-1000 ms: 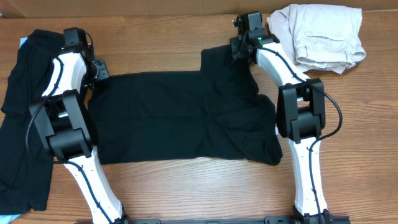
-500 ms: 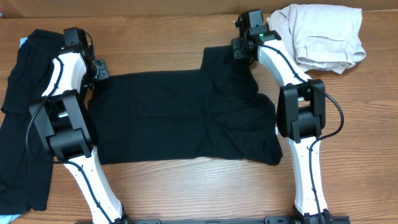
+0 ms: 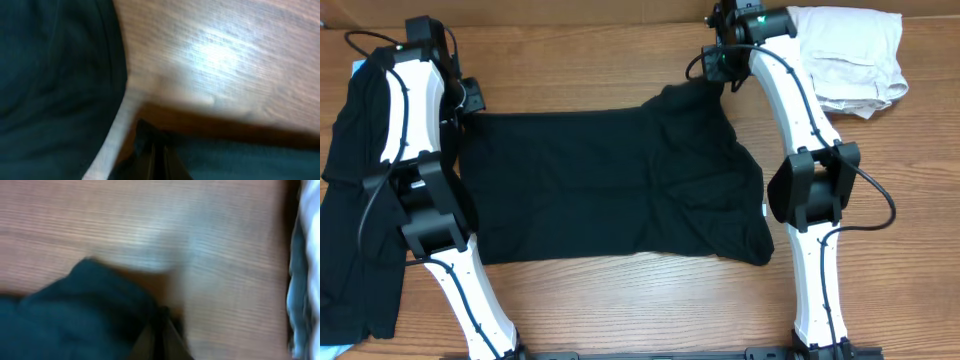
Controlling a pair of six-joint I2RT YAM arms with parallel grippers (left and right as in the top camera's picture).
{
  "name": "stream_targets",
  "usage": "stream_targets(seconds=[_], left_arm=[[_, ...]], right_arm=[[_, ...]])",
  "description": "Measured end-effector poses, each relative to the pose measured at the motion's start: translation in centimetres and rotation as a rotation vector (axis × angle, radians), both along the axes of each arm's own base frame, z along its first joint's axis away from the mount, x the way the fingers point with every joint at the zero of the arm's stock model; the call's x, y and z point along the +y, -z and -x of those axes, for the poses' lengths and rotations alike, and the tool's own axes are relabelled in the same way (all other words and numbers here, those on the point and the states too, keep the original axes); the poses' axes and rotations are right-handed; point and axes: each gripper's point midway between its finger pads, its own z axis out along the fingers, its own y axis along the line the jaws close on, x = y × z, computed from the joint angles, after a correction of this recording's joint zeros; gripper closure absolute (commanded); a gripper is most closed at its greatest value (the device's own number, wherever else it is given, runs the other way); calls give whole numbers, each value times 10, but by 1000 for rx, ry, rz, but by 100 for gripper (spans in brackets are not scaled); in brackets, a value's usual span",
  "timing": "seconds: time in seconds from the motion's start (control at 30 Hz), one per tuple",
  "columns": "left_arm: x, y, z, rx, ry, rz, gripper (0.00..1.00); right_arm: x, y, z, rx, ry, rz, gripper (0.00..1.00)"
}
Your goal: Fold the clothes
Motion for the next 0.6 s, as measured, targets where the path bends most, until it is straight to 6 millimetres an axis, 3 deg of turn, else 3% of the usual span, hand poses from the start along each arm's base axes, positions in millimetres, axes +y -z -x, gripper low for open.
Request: stream_targets(seconds=[0.4, 0.6], left_arm=[[-17, -12, 50, 197, 28, 73, 96], [-21, -13, 59, 232, 55, 96, 96]], right_arm=[[-3, -41, 64, 169, 38, -41, 96], [-9, -93, 98, 164, 66, -55, 96]])
